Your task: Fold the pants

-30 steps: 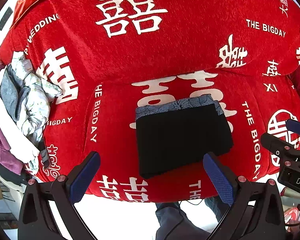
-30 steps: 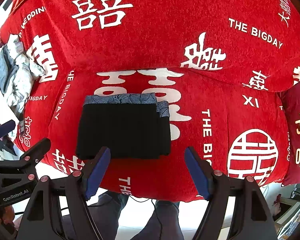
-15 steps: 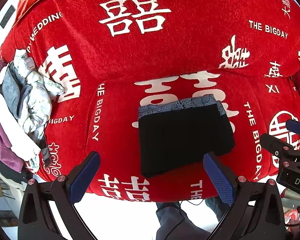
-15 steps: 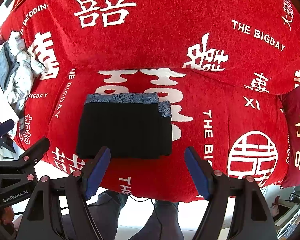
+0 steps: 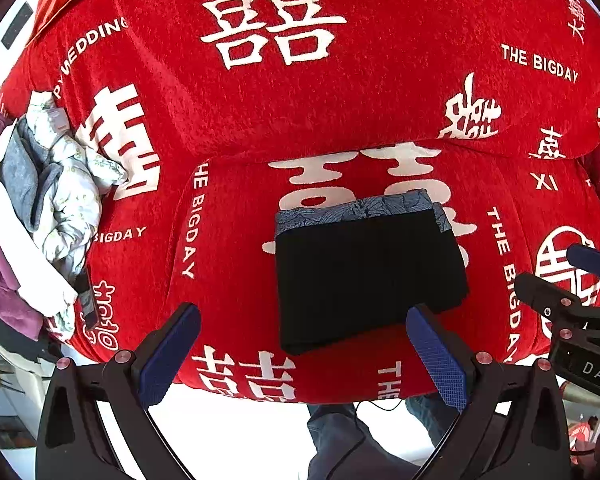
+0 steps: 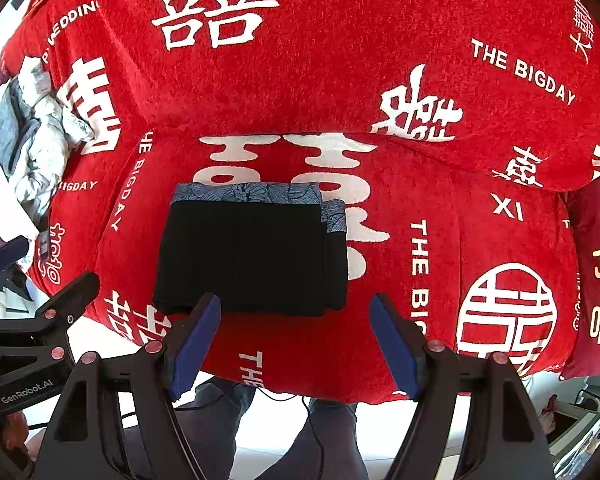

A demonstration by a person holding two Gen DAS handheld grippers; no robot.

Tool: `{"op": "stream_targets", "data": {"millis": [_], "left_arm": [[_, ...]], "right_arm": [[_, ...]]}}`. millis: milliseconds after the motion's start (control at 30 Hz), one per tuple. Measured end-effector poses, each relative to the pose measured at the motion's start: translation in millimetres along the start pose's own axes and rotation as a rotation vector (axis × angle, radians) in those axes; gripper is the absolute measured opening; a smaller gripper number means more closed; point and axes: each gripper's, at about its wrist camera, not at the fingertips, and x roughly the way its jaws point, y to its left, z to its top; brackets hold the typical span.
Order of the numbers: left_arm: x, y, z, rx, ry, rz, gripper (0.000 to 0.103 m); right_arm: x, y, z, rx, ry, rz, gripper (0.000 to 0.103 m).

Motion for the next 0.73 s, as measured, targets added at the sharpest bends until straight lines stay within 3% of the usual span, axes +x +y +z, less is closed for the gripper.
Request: {"op": "stream_targets", "data": {"millis": [733], "left_arm": [[1.1, 6.6, -0.4, -0.043, 0.001, -0.028, 0.103]], "right_arm": [[3.5, -0.5, 4.8, -0.007, 0.013, 0.005, 0.08]]}}
